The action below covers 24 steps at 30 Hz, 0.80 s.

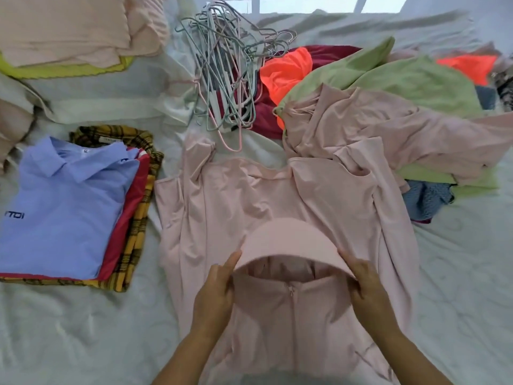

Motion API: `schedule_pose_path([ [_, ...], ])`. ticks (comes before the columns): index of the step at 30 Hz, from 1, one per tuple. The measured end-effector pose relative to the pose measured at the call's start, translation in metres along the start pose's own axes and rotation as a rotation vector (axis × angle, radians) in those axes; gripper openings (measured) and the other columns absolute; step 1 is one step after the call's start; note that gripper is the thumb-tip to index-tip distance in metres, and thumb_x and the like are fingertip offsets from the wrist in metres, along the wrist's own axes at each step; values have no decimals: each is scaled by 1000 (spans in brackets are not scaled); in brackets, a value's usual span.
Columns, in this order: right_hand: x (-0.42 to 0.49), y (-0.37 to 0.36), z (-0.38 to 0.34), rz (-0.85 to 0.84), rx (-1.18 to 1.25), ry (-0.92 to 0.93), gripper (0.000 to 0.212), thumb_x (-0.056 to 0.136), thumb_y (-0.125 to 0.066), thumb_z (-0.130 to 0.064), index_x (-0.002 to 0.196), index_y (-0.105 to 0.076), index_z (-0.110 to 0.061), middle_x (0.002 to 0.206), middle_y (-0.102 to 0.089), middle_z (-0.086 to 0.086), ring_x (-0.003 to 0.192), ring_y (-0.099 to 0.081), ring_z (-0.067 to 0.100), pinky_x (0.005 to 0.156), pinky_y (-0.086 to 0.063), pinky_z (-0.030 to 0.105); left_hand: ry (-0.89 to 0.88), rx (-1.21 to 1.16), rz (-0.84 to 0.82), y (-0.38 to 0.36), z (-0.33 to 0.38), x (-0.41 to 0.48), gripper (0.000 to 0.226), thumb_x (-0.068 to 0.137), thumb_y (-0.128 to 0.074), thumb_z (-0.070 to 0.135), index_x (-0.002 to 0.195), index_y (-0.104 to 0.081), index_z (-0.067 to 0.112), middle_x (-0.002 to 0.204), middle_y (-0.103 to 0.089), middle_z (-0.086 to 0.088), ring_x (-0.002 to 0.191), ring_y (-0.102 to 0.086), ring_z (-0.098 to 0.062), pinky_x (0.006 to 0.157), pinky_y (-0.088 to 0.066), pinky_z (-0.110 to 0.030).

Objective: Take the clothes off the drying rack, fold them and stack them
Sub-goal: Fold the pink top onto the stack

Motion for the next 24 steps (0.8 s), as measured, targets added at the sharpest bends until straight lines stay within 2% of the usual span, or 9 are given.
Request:
schedule_pose_path([
  [2, -18, 9, 17, -45, -79, 80, 90, 78, -43, 8, 134, -25, -60, 115, -40, -10, 99, -46, -14, 75, -40, 4, -78, 99, -43, 6, -17, -17, 58, 80, -25, 42, 128, -11, 70, 95, -37, 16, 82, -50, -6, 61, -47, -25],
  [4, -34, 3, 31, -185, -230, 118, 99, 70, -56, 3, 139, -19, -58, 123, -38, -8, 92, -58, 4, 57, -46, 16, -134, 259, -135, -1, -32, -31, 64, 80, -34, 35, 135, -15, 63, 97, -35, 19, 82, -44, -1, 56, -37, -12],
  [8, -47, -13, 48, -286, -396, 143, 124, 46, -80, 9, 144, -22, -42, 126, -45, 5, 86, -68, 18, 50, -40, 14, -78, 372, -233, -16, -42, -36, 56, 84, -45, 38, 131, -27, 63, 98, -53, 10, 78, -59, -7, 62, -47, -20],
  [10, -45, -10, 52, -223, -465, 234, 118, 48, -76, 8, 143, -24, -40, 124, -45, 9, 81, -68, 24, 54, -50, 25, -78, 456, -241, -16, -51, -41, 57, 85, -43, 32, 132, -29, 60, 111, -58, 2, 79, -63, -18, 68, -45, -31],
  [13, -52, -12, 59, -231, -635, 372, 91, 64, -46, -8, 147, -18, -34, 127, -45, 13, 89, -67, 35, 71, -53, 41, -204, 680, -291, -26, -58, -57, 72, 74, -39, 19, 142, -26, 38, 124, -49, -10, 73, -58, -25, 63, -35, -34],
  [17, -51, -16, 56, -244, -678, 348, 79, 64, -36, -15, 140, -26, -34, 127, -44, 14, 85, -66, 39, 63, -55, 43, -222, 669, -226, -36, -35, -61, 67, 64, -44, 22, 130, -42, 24, 98, -52, -14, 76, -39, -27, 62, -24, -37],
  [20, -50, -18, 54, -286, -699, 351, 86, 59, -50, -21, 139, -24, -37, 127, -43, 13, 83, -67, 40, 53, -54, 40, -243, 708, -143, -42, -26, -55, 54, 60, -39, 18, 112, -52, 16, 93, -43, -11, 76, -37, -27, 64, -25, -37],
  [22, -49, -19, 55, -338, -727, 373, 85, 62, -59, -42, 140, -27, -34, 125, -45, 11, 79, -68, 36, 46, -51, 37, -206, 708, -103, -45, -19, -52, 44, 64, -37, 17, 103, -56, 15, 92, -41, -12, 75, -41, -28, 64, -30, -40],
  [24, -45, -11, 45, -264, -764, 385, 65, 82, -31, -69, 131, -45, -29, 121, -50, 9, 77, -69, 31, 47, -51, 36, -114, 677, -123, -46, -16, -53, 39, 66, -37, 20, 100, -57, 19, 88, -48, -12, 66, -51, -29, 59, -44, -37],
])
Point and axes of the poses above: each hand's wrist, its own x-axis towards the middle knuckle, its own y-axis out of the back of the hand, z = x × y, the point moved 5 cm from there along x, towards the middle knuckle
